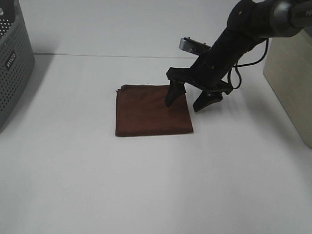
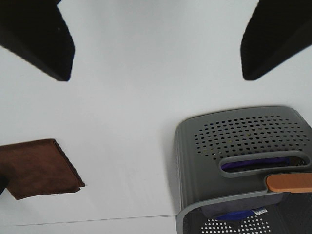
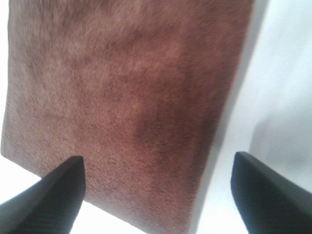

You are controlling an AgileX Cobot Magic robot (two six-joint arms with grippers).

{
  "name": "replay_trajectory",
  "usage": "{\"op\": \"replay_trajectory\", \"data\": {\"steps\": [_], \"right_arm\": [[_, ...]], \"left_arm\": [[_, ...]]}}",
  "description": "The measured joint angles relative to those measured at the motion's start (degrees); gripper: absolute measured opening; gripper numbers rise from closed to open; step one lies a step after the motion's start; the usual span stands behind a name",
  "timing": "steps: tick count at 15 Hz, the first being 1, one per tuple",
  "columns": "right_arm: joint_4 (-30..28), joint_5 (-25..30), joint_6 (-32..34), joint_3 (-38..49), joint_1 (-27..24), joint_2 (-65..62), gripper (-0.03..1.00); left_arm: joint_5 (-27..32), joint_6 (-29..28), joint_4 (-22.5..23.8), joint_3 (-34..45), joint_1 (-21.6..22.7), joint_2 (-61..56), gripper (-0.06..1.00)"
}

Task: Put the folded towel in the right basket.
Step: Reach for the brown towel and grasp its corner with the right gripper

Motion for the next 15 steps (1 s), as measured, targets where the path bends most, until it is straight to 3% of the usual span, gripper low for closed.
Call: {"op": "replay_trajectory", "data": {"steps": [7,9,11,13,15], "right_arm": [[3.55,-1.15,-2.52,-0.29,-1.55,2.41,0.77],[6.19,-1.26,-3.15,-0.52,-1.55,3.15,0.77],[13.24,-1.03,-6.25,-0.92,-1.55,4.87,0.74],[14.78,-1.43,-7.28,-0.92,-1.09,5.5,0.6],[14.04,-2.46,-7.28,-0.92,-0.11,6.07,0.35]], "left_arm": [[0.0,0.0,0.0,0.0,0.0,0.0,0.88],[0.0,0.0,0.0,0.0,0.0,0.0,0.88],[0.0,0.0,0.0,0.0,0.0,0.0,0.88],[0.0,0.0,0.0,0.0,0.0,0.0,0.88],[0.0,0.0,0.0,0.0,0.0,0.0,0.88]]}}
